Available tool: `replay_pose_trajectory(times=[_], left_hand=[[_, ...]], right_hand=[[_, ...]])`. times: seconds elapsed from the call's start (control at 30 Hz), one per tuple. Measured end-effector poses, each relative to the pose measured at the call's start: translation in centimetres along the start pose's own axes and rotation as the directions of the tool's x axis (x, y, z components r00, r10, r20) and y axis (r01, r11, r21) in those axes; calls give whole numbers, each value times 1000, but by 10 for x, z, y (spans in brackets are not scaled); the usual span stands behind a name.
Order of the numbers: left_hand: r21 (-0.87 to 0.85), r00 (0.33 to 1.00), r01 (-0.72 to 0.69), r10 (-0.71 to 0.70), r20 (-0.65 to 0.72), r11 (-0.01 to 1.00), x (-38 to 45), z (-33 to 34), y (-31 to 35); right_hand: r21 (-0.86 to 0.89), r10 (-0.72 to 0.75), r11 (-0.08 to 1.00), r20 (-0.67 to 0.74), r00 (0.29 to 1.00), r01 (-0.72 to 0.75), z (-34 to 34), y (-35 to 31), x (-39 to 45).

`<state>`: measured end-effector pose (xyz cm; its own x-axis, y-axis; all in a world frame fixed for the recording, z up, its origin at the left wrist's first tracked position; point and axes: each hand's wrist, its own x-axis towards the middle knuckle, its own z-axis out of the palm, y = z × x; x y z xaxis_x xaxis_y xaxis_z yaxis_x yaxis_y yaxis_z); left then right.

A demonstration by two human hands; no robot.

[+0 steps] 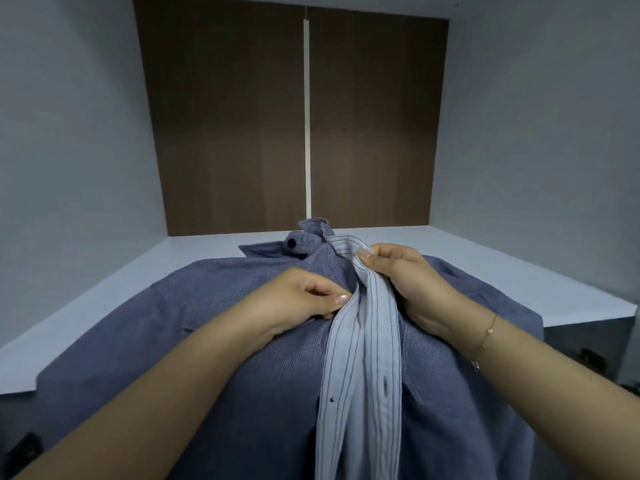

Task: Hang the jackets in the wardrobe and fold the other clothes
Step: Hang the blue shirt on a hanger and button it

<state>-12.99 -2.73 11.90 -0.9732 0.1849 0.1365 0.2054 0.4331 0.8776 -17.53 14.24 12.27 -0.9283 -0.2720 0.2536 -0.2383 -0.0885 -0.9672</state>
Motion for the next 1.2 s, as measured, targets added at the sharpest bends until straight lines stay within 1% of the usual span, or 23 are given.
replay_pose_trajectory(times=[0.07,0.13,0.17,0.23,0.33,0.4,0.47,0.57,0.63,0.7,0.77,0.8,0.87,0.9,1.07,1.2], left_hand=[[-23,998,1,-3,-70,1000,3,8,4],[63,993,22,-15,-116,998,8,17,7],[133,992,43,-26,-125,990,10,20,8],[251,992,73,-43,-121,965,14,23,9],[328,993,99,-73,-93,939,17,23,11],[357,995,97,-80,-63,929,18,22,12],[307,999,49,-46,-15,950,17,18,10],[108,998,-43,39,45,993,10,10,4],[39,996,-80,78,45,996,4,6,1],[-20,995,-104,104,9,994,1,5,0],[-92,994,-108,105,-43,990,0,5,-1],[-117,993,-103,96,-62,988,0,5,-1],[-146,994,-88,78,-71,985,0,3,-3],[-166,995,-83,73,-61,983,0,1,-4],[-284,998,-48,56,19,958,-1,-5,-5],[-327,998,-43,52,19,944,-1,-6,-4]], right_hand=[[53,23,998,7,1000,-23,-1,-2,0],[53,49,997,13,999,-49,-1,-4,-1],[18,62,998,16,998,-62,-2,-6,-2],[-124,83,989,30,996,-79,-7,-10,-8],[-380,108,922,66,992,-76,-17,-17,-26],[-454,86,889,49,995,-54,-21,-15,-40],[-429,27,903,20,999,-16,-20,-9,-50],[-380,-81,924,-66,995,50,-14,4,-56],[-426,-186,896,-104,977,126,-9,12,-57],[-457,-250,873,-113,962,173,-3,15,-59],[-449,-254,873,-92,963,188,6,14,-60],[-483,-251,856,-81,965,182,11,14,-60],[-616,-269,772,-89,959,159,18,17,-60],[-657,-296,736,-96,950,163,20,20,-60],[-714,-461,654,-114,880,250,20,29,-63],[-713,-547,633,-136,826,302,20,33,-67]])
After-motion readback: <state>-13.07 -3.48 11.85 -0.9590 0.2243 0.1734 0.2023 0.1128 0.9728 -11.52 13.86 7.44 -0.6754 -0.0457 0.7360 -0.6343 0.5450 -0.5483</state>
